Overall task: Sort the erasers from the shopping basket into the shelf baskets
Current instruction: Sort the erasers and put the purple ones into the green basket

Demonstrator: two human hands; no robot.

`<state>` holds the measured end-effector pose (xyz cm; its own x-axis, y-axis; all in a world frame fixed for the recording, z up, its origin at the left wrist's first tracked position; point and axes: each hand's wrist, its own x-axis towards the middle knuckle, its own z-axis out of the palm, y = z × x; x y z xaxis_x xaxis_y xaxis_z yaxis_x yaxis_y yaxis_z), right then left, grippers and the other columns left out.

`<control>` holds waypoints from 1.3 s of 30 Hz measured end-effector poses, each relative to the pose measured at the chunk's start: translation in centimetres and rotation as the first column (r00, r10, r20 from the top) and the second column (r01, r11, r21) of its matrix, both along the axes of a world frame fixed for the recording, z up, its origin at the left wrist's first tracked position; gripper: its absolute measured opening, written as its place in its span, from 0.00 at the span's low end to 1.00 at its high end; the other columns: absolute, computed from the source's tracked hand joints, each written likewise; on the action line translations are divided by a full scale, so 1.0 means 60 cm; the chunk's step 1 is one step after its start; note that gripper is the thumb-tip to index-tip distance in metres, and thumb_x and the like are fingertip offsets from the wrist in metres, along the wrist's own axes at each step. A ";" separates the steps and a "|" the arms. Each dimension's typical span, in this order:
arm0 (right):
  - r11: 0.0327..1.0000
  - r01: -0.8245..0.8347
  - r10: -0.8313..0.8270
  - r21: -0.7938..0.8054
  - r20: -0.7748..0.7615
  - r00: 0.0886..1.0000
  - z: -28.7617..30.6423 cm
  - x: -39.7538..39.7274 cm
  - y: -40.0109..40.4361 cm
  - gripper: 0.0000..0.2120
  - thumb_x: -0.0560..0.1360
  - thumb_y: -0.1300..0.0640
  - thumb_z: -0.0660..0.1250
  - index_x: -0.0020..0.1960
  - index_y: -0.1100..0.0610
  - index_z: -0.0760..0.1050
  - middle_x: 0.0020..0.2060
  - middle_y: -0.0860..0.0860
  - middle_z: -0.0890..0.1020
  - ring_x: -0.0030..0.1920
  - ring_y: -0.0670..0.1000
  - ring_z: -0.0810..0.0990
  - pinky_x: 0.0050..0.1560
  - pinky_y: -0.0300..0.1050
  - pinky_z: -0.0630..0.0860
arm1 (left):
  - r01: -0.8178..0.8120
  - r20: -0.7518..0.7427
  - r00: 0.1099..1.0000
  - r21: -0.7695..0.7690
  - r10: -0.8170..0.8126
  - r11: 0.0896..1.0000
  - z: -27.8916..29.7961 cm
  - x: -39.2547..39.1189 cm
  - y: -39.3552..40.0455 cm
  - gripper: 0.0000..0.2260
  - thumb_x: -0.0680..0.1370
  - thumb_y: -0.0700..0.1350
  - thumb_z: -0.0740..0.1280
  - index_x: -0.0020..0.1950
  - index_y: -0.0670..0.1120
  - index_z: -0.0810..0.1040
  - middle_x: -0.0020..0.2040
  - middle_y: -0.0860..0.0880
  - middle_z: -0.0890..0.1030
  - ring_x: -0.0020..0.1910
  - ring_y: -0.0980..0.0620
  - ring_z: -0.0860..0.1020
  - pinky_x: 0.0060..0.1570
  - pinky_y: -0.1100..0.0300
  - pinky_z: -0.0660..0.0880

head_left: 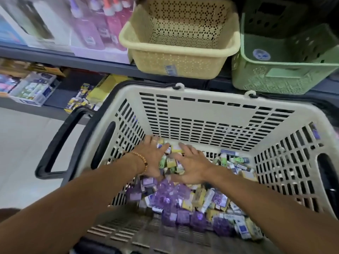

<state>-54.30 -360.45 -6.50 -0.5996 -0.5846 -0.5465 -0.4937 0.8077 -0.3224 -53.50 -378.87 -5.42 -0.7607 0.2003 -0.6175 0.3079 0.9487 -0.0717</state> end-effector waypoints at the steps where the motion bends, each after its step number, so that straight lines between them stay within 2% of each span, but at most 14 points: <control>1: 1.000 -0.012 0.012 -0.004 -0.023 1.000 -0.004 0.003 -0.003 0.37 0.71 0.29 0.61 0.75 0.40 0.55 0.79 0.54 0.47 0.77 0.59 0.46 0.73 0.60 0.54 | -0.006 0.002 1.000 0.026 0.006 1.000 0.003 -0.006 0.000 0.57 0.57 0.68 0.73 0.78 0.54 0.46 0.76 0.42 0.52 0.73 0.36 0.50 0.70 0.44 0.59; 4: 0.996 -0.031 0.026 -0.082 -0.065 0.998 0.002 0.009 -0.001 0.28 0.70 0.34 0.66 0.65 0.44 0.63 0.61 0.52 0.63 0.61 0.57 0.62 0.55 0.52 0.67 | -0.064 0.057 0.997 0.126 0.057 0.990 0.013 -0.020 0.010 0.50 0.57 0.63 0.78 0.72 0.57 0.55 0.66 0.45 0.60 0.68 0.37 0.57 0.64 0.44 0.68; 7: 0.994 0.054 -0.055 -0.095 -0.011 0.998 0.014 0.018 0.027 0.26 0.67 0.39 0.70 0.58 0.43 0.63 0.50 0.49 0.63 0.52 0.52 0.65 0.47 0.49 0.67 | -0.034 0.062 0.998 0.177 0.024 0.984 0.017 0.003 0.027 0.45 0.58 0.60 0.78 0.70 0.58 0.58 0.66 0.47 0.60 0.66 0.38 0.59 0.63 0.44 0.70; 10: 0.992 0.111 -0.109 -0.053 0.039 0.993 0.019 0.024 0.057 0.27 0.69 0.42 0.69 0.63 0.38 0.60 0.50 0.49 0.63 0.50 0.52 0.68 0.46 0.49 0.69 | 0.087 0.041 0.995 0.137 -0.094 0.987 0.026 0.014 0.042 0.45 0.60 0.60 0.77 0.72 0.59 0.59 0.72 0.47 0.59 0.67 0.41 0.63 0.66 0.45 0.67; 13: 0.995 0.095 -0.094 -0.039 0.042 0.995 0.019 0.034 0.055 0.27 0.71 0.46 0.70 0.65 0.40 0.62 0.50 0.50 0.63 0.50 0.52 0.69 0.48 0.49 0.70 | 0.053 0.146 0.987 0.136 -0.073 0.989 0.045 0.002 0.060 0.42 0.59 0.56 0.79 0.69 0.60 0.66 0.61 0.46 0.65 0.55 0.45 0.70 0.57 0.50 0.74; 16: 0.990 0.127 -0.125 -0.056 0.033 0.992 0.018 0.038 0.057 0.20 0.71 0.46 0.72 0.55 0.43 0.64 0.50 0.50 0.64 0.50 0.54 0.74 0.46 0.47 0.71 | -0.075 0.238 0.971 0.212 0.023 0.974 0.055 -0.005 0.061 0.36 0.59 0.53 0.81 0.64 0.61 0.71 0.52 0.49 0.64 0.51 0.47 0.72 0.54 0.53 0.77; 21: 0.986 0.131 -0.131 0.104 -0.009 0.991 0.029 0.033 0.054 0.34 0.74 0.50 0.70 0.74 0.42 0.57 0.60 0.55 0.70 0.58 0.59 0.75 0.50 0.49 0.72 | -0.077 0.166 0.986 0.269 0.032 0.960 0.057 0.025 0.057 0.34 0.61 0.48 0.81 0.64 0.58 0.72 0.62 0.50 0.65 0.57 0.50 0.70 0.54 0.62 0.68; 23: 0.978 0.179 -0.183 0.105 0.033 0.983 0.039 0.032 0.049 0.30 0.74 0.52 0.70 0.71 0.45 0.60 0.59 0.55 0.70 0.57 0.59 0.75 0.52 0.50 0.73 | -0.103 0.150 0.987 0.311 0.058 0.945 0.064 0.035 0.060 0.29 0.61 0.45 0.80 0.57 0.57 0.72 0.57 0.50 0.70 0.56 0.48 0.73 0.49 0.61 0.70; 25: 0.961 0.276 -0.277 0.023 0.102 0.956 0.050 0.028 0.053 0.20 0.76 0.61 0.66 0.63 0.47 0.63 0.53 0.55 0.72 0.49 0.56 0.75 0.44 0.49 0.74 | -0.195 0.191 0.973 0.372 0.131 0.907 0.074 0.046 0.055 0.26 0.62 0.41 0.79 0.52 0.58 0.71 0.50 0.52 0.72 0.47 0.51 0.75 0.38 0.63 0.71; 28: 0.922 0.374 -0.356 -0.101 0.157 0.921 0.061 0.034 0.064 0.13 0.78 0.65 0.59 0.54 0.49 0.63 0.45 0.54 0.74 0.38 0.52 0.71 0.33 0.44 0.68 | -0.400 0.353 0.900 0.432 0.257 0.808 0.095 0.067 0.031 0.25 0.64 0.36 0.78 0.52 0.56 0.72 0.43 0.51 0.75 0.35 0.56 0.74 0.26 0.67 0.72; 31: 0.889 0.423 -0.394 -0.176 0.180 0.901 0.065 0.037 0.080 0.12 0.77 0.64 0.66 0.52 0.52 0.65 0.52 0.56 0.76 0.40 0.51 0.71 0.34 0.42 0.68 | -0.458 0.424 0.864 0.442 0.270 0.771 0.122 0.088 0.014 0.25 0.66 0.37 0.78 0.57 0.53 0.72 0.43 0.51 0.75 0.32 0.56 0.74 0.24 0.68 0.71; 34: 0.762 0.585 -0.503 -0.276 0.316 0.804 0.063 0.025 0.084 0.11 0.77 0.65 0.67 0.53 0.56 0.67 0.48 0.53 0.74 0.35 0.46 0.70 0.28 0.33 0.67 | -0.533 0.500 0.816 0.455 0.290 0.713 0.134 0.106 0.015 0.26 0.67 0.38 0.78 0.60 0.50 0.71 0.41 0.50 0.77 0.24 0.60 0.75 0.22 0.67 0.71; 37: 0.607 0.697 -0.617 -0.382 0.326 0.716 0.045 0.010 0.067 0.09 0.77 0.65 0.67 0.52 0.56 0.70 0.48 0.54 0.75 0.37 0.47 0.73 0.31 0.33 0.71 | -0.589 0.466 0.801 0.499 0.376 0.635 0.131 0.110 0.018 0.25 0.67 0.39 0.79 0.58 0.49 0.72 0.37 0.51 0.77 0.24 0.60 0.75 0.23 0.67 0.71; 39: 0.567 0.707 -0.633 -0.422 0.326 0.702 0.027 0.003 0.049 0.07 0.78 0.63 0.68 0.54 0.57 0.73 0.49 0.57 0.76 0.42 0.54 0.77 0.42 0.41 0.76 | -0.646 0.459 0.763 0.545 0.455 0.535 0.130 0.103 0.012 0.24 0.66 0.37 0.79 0.56 0.47 0.72 0.40 0.45 0.81 0.30 0.53 0.80 0.30 0.59 0.79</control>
